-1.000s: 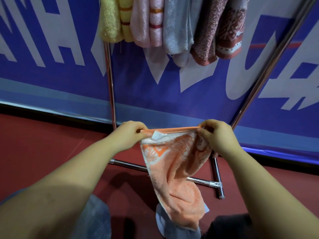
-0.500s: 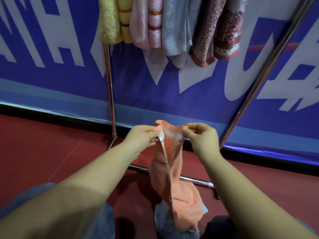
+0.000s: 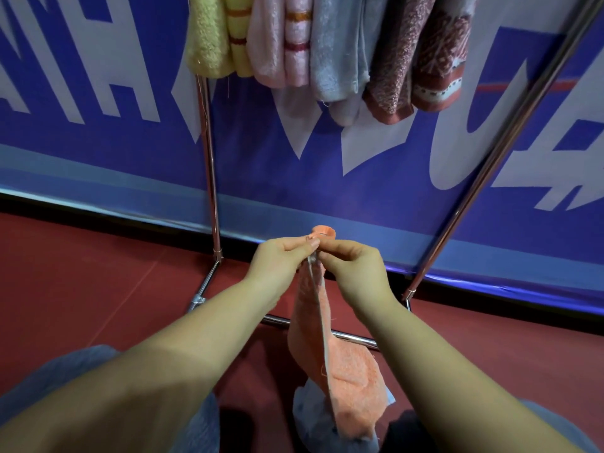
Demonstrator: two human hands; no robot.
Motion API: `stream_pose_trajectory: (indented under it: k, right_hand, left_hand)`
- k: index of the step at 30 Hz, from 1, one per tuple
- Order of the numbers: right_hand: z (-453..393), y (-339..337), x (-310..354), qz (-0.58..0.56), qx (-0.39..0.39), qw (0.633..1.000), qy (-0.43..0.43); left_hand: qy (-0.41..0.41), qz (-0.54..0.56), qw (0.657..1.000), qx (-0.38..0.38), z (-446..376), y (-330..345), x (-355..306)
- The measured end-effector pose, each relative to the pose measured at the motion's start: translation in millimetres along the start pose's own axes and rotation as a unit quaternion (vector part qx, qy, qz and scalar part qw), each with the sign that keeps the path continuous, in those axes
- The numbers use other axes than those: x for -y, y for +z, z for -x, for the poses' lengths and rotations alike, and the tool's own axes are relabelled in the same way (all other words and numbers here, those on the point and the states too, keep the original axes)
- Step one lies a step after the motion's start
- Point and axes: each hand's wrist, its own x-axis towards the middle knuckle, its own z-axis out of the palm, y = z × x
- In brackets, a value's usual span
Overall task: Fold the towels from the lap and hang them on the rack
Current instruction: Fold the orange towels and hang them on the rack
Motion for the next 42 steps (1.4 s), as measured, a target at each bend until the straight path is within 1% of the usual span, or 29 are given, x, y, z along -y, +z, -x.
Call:
stream_pose_trajectory:
  k: [3, 5, 6, 7, 8, 9, 10, 11, 12, 14, 16, 18, 20, 22, 24, 25, 27, 29, 33, 36, 40, 42]
  right_hand:
    - [1, -1, 3, -0.021, 0.054, 0.998, 0.027]
    - [0, -6, 7, -0.004, 0.052, 0.998, 0.030]
    - [-1, -10, 8, 0.030, 0.030, 0.999, 0.012]
    - [-4, -16, 9, 0.093, -0.004, 0.995, -0.023]
    - [-7, -22, 8, 0.170, -0.035, 0.982, -0.069]
    - [-9, -27, 8, 0.238, -0.041, 0.964, -0.110]
    - [-11, -33, 7, 0.286, -0.016, 0.948, -0.136]
    - [-12, -37, 6, 0.316, 0.026, 0.936, -0.150]
    - [-15, -40, 3, 0.340, 0.067, 0.925, -0.157]
    - [-18, -43, 4, 0.382, 0.121, 0.900, -0.173]
    - [-22, -47, 7, 0.424, 0.151, 0.873, -0.188]
    - [-23, -54, 18, 0.467, 0.159, 0.854, -0.163]
    - [-18, -65, 33, 0.455, 0.154, 0.870, -0.113]
    - [-13, -76, 48, 0.435, 0.135, 0.885, -0.096]
    - [-9, -87, 66, 0.426, 0.102, 0.894, -0.099]
    - [-7, -91, 77, 0.405, 0.083, 0.904, -0.106]
    - [-6, -97, 99, 0.331, 0.028, 0.935, -0.121]
    - [-3, -105, 134, 0.258, -0.033, 0.953, -0.158]
    - [6, -119, 231, 0.160, -0.118, 0.949, -0.244]
    - [19, -124, 296, 0.119, -0.161, 0.932, -0.301]
    - [30, -129, 340, 0.127, -0.173, 0.928, -0.305]
    - [31, -128, 346, 0.120, -0.175, 0.933, -0.292]
  left_hand:
    - [0.007, 0.013, 1.000, 0.007, -3, -5, 0]
    - [0.018, -0.007, 1.000, 0.005, -4, -7, -2]
    - [0.029, -0.031, 0.999, 0.010, -4, -7, -4]
    - [0.047, -0.066, 0.997, 0.020, -3, -7, -7]
    - [0.071, -0.112, 0.991, 0.036, -2, -7, -11]
    - [0.096, -0.156, 0.982, 0.054, 0, -8, -14]
    - [0.119, -0.192, 0.971, 0.074, 2, -9, -18]
    - [0.134, -0.214, 0.963, 0.097, 6, -11, -22]
    - [0.142, -0.224, 0.957, 0.118, 9, -13, -25]
    - [0.145, -0.230, 0.952, 0.139, 15, -17, -31]
    - [0.157, -0.240, 0.949, 0.129, 20, -21, -39]
    - [0.179, -0.252, 0.946, 0.098, 25, -25, -51]
    - [0.197, -0.244, 0.947, 0.061, 26, -30, -63]
    - [0.210, -0.241, 0.947, 0.031, 26, -36, -78]
    - [0.222, -0.237, 0.946, 0.005, 26, -38, -97]
    - [0.226, -0.236, 0.945, -0.010, 27, -38, -110]
    - [0.230, -0.241, 0.942, -0.050, 27, -39, -135]
    - [0.249, -0.253, 0.932, -0.076, 31, -38, -168]
    - [0.328, -0.304, 0.884, -0.138, 46, -33, -255]
    - [0.364, -0.305, 0.864, -0.169, 64, -26, -317]
    - [0.368, -0.334, 0.848, -0.183, 83, -21, -365]
    - [0.356, -0.330, 0.858, -0.168, 89, -21, -372]
